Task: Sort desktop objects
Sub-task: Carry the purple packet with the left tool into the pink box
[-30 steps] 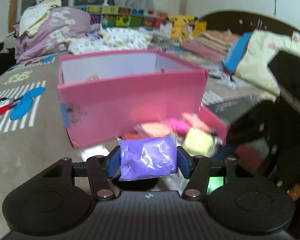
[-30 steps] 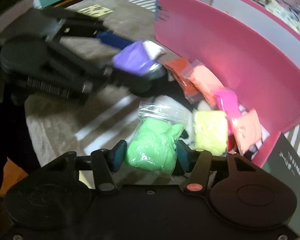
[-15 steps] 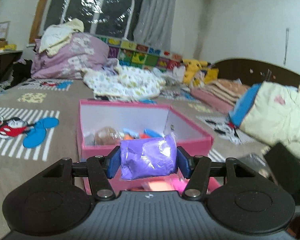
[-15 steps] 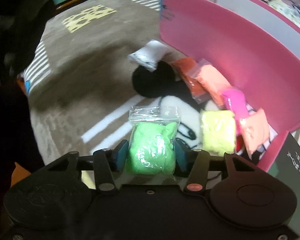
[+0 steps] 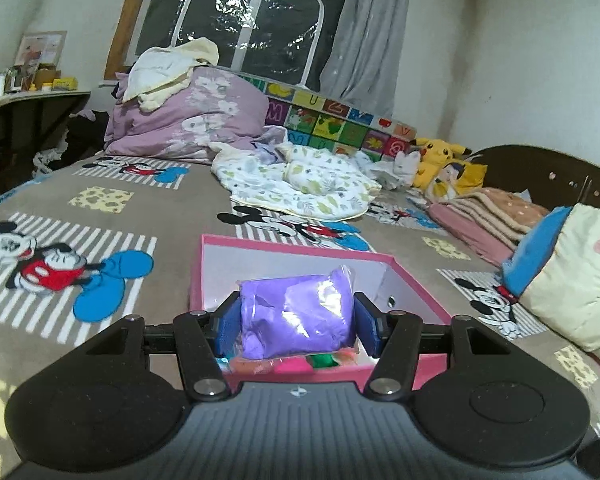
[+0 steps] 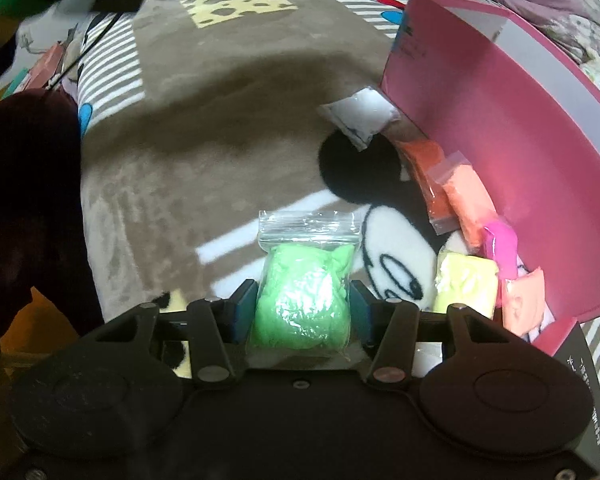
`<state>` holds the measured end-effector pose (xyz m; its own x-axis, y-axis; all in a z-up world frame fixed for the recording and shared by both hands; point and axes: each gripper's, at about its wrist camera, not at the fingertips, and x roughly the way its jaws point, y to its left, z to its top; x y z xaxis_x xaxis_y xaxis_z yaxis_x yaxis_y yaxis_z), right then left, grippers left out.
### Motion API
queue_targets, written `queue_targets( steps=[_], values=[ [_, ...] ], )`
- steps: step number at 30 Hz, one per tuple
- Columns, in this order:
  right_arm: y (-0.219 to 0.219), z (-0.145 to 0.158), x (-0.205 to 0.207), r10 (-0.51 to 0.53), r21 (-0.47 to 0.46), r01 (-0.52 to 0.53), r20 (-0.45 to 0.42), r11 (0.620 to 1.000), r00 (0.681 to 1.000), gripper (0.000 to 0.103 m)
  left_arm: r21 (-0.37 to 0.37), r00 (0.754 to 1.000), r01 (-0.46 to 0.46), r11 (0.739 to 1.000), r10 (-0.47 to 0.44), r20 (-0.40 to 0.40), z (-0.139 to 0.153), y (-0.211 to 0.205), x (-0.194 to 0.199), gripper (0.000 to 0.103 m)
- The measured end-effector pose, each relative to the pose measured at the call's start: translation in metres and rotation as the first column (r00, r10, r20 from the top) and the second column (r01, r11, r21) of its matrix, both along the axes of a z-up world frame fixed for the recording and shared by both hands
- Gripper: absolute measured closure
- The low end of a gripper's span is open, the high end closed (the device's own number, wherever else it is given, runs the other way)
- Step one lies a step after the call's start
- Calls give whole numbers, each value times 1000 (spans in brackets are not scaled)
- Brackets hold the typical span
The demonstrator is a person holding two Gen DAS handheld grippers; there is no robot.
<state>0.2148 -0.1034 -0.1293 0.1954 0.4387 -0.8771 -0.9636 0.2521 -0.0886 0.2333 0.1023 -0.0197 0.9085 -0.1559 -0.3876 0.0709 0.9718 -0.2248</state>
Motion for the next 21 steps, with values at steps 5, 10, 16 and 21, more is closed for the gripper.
queue_targets(
  steps=[5,10,16,21],
  values=[
    [-1,-1,5,-31,-4,31,7,999,999,53,30,999,9,1000,-8,-44,8,-5,32,46],
    [-4,-6,11,-81,-9,81,-30,997,996,53,79,991,48,996,-37,-127,6,-21,67,46],
    [-5,-7,13,-100,-2,100,-45,995,994,53,138,971,108,985,-74,-227,-1,-44,107,46],
    [-9,-9,16,-131,12,132,-71,991,989,53,186,944,150,971,-84,-319,-15,-61,140,46]
  ],
)
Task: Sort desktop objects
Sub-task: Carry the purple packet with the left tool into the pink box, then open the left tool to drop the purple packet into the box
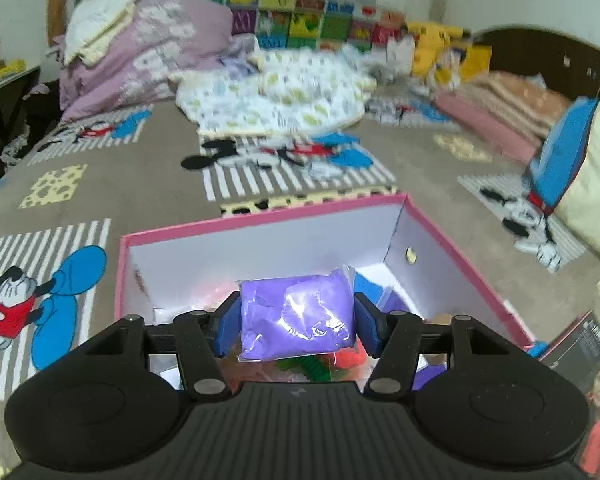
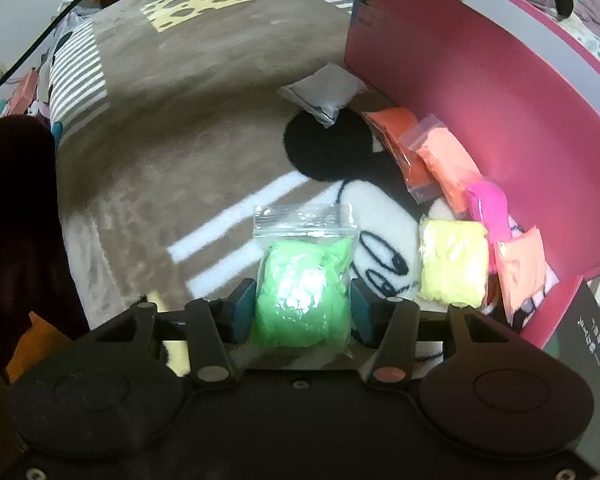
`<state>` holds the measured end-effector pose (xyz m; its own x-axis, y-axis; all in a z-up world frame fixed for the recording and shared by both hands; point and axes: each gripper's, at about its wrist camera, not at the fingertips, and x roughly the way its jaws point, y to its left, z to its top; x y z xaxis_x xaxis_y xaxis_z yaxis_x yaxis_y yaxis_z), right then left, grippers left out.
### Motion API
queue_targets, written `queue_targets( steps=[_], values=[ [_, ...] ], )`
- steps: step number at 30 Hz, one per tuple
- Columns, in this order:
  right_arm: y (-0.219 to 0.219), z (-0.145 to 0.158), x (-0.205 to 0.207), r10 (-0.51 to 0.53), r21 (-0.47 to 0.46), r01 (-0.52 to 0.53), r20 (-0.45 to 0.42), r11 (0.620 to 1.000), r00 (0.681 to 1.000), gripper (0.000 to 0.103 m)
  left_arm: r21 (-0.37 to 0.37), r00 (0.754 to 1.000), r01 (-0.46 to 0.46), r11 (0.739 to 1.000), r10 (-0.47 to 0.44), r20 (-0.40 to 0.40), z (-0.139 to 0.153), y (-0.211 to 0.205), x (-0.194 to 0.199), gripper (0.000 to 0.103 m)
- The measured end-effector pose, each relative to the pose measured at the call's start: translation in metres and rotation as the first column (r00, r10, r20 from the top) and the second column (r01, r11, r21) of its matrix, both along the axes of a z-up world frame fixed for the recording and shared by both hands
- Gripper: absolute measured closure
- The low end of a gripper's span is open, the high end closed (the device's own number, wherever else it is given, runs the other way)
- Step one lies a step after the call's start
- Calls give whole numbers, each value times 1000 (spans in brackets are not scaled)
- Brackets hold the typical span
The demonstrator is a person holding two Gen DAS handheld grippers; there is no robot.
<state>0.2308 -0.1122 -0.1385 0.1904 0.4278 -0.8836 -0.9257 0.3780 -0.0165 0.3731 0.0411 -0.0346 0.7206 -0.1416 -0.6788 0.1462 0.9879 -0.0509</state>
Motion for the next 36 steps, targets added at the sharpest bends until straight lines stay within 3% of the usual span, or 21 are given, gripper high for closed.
queue_targets(
  steps=[8,14,18,22,27,30,36],
  values=[
    [-5,-3,2,-7,31,7,-19,1000,1000,53,64,994,-30,997,37,-103,-21,-9,41,46],
    [-9,-4,3,-6,54,7,-24,999,1000,53,163,983,-30,986,58,-172,-35,-18,69,46],
    [-10,-4,3,-6,61,7,-27,998,1000,53,160,973,-44,986,78,-216,-43,-18,83,46],
    [-11,-5,3,-6,68,8,-28,998,1000,53,207,965,-35,978,87,-249,-48,-24,91,45],
    [-12,-5,4,-5,68,7,-31,998,1000,52,220,954,-30,975,94,-284,-51,-26,98,44],
    [-12,-5,4,-3,64,5,-31,998,1000,52,185,951,-26,982,81,-298,-50,-24,98,35],
    [-10,-4,5,0,51,2,-38,999,999,52,166,962,-51,985,93,-256,-30,-18,86,34]
  ],
)
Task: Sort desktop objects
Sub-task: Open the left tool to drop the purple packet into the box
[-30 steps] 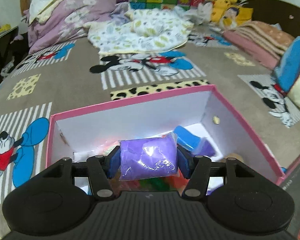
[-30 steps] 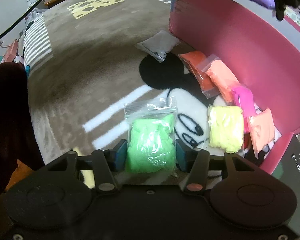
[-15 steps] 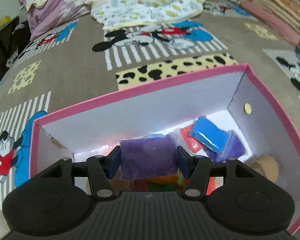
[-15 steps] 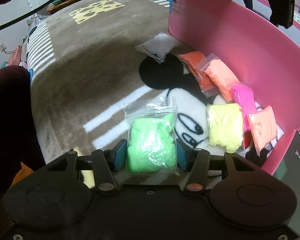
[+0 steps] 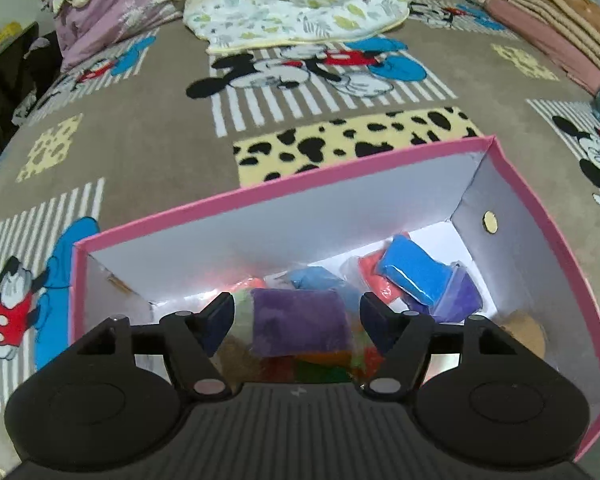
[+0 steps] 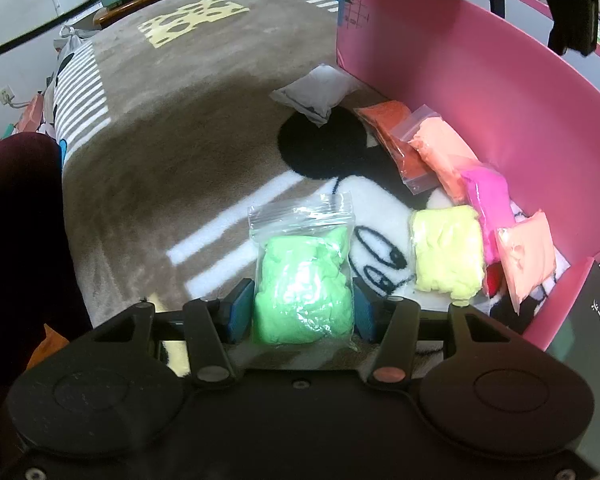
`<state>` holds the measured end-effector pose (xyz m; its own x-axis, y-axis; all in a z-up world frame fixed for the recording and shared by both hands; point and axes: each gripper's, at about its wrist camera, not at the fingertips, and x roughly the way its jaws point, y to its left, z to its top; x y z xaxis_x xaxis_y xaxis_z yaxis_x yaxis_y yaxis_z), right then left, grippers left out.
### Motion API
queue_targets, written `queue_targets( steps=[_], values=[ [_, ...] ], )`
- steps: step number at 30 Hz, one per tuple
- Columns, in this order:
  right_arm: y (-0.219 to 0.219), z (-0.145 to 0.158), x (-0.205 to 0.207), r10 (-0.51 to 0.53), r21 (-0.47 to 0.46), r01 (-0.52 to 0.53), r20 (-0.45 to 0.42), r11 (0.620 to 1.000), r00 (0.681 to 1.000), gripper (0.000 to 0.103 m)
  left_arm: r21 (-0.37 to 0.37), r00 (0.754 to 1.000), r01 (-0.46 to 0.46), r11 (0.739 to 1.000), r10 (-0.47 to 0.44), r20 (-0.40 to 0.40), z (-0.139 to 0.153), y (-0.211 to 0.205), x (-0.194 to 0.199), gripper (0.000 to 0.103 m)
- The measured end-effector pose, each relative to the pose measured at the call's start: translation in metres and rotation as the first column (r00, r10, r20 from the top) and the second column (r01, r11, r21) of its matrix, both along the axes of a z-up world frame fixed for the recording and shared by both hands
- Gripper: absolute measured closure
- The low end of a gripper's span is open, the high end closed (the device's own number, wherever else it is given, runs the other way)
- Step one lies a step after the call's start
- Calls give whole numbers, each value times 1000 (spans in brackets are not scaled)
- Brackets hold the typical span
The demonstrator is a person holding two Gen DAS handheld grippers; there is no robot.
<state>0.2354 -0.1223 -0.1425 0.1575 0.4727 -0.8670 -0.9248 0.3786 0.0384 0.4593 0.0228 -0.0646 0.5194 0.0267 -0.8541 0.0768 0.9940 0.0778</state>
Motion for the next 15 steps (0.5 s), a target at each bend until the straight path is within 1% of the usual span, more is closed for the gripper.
queue_targets(
  steps=[4,8,12,15],
  values=[
    [2,1,0,1,-14,-2,-4,1000,1000,52,-33,999,-5,999,6,52,16,4,-19,34],
    [4,1,-1,1,-25,-1,0,1000,1000,52,-77,993,13,997,-4,120,32,7,-47,34],
    [7,1,0,1,-36,-1,-1,999,1000,52,-118,977,22,993,4,214,48,10,-80,34],
    [9,1,0,1,-44,-1,-2,999,1000,52,-142,959,28,989,13,283,55,14,-109,34]
  ],
)
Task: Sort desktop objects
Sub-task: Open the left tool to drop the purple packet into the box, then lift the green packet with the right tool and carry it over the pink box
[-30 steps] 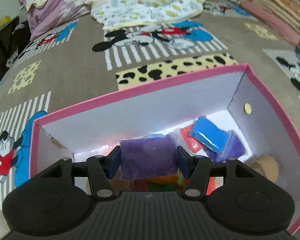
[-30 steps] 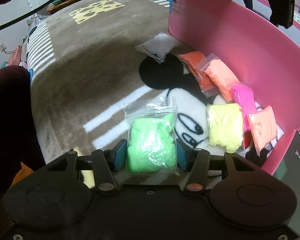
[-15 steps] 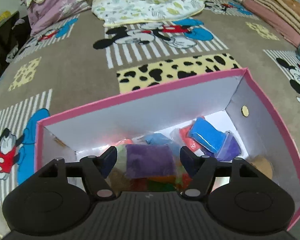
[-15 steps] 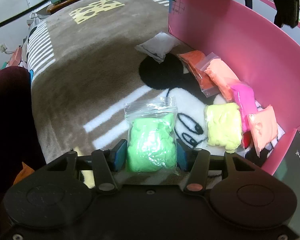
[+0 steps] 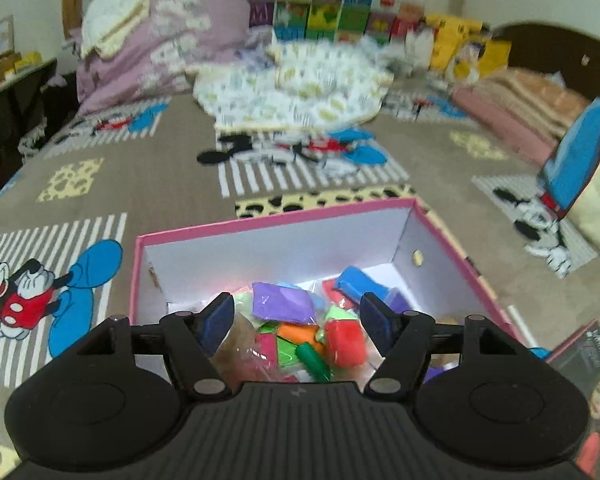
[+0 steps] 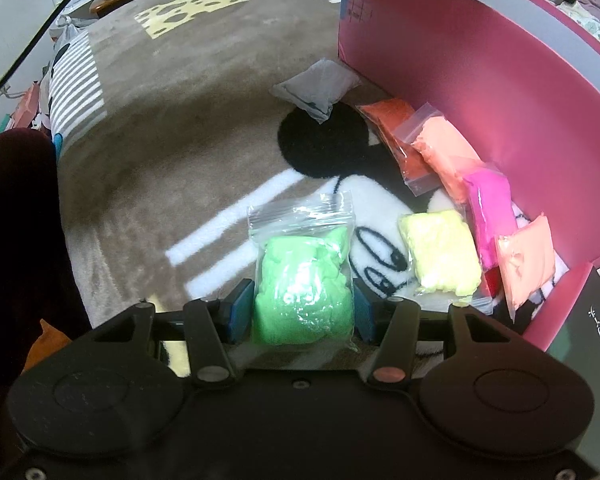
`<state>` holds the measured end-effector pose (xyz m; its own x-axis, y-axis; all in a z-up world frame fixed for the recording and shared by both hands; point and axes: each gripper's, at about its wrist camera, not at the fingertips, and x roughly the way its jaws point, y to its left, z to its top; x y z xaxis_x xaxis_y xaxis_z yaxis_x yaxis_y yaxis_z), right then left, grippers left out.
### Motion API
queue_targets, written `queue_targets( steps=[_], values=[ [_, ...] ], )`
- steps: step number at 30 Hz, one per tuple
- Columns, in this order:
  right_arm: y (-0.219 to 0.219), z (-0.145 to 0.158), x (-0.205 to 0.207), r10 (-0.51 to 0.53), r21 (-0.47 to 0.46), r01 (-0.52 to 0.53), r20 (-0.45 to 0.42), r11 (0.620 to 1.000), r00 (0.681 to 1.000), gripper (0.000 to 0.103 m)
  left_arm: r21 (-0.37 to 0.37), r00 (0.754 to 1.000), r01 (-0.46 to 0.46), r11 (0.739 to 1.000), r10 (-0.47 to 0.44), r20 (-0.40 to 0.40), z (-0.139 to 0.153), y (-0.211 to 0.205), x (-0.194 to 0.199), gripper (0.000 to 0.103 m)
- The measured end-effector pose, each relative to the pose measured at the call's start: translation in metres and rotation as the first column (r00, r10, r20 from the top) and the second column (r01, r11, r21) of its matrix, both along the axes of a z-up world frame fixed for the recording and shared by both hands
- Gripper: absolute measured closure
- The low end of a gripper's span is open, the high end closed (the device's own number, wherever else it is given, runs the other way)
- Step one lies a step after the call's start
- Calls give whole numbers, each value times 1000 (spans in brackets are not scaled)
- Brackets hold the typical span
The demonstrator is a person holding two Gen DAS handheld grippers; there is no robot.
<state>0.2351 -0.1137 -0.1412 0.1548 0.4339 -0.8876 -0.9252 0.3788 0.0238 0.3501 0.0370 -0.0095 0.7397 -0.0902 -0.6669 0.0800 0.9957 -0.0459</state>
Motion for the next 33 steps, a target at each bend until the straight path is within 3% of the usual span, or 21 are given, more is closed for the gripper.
queue_targets(
  steps=[11,18,25,33],
  values=[
    [1,1,3,9,-4,-9,-15,1000,1000,52,-47,986,-47,998,54,159,-22,15,-112,34],
    [-1,0,3,0,13,0,-20,1000,1000,52,19,973,-75,997,69,219,-58,4,-163,34],
    [-7,-1,-4,-17,52,16,16,999,1000,51,38,975,-79,996,69,212,-85,11,-191,34],
    [-5,0,-17,-32,50,27,96,998,995,51,73,993,-74,995,67,95,-128,27,-195,34]
  ],
)
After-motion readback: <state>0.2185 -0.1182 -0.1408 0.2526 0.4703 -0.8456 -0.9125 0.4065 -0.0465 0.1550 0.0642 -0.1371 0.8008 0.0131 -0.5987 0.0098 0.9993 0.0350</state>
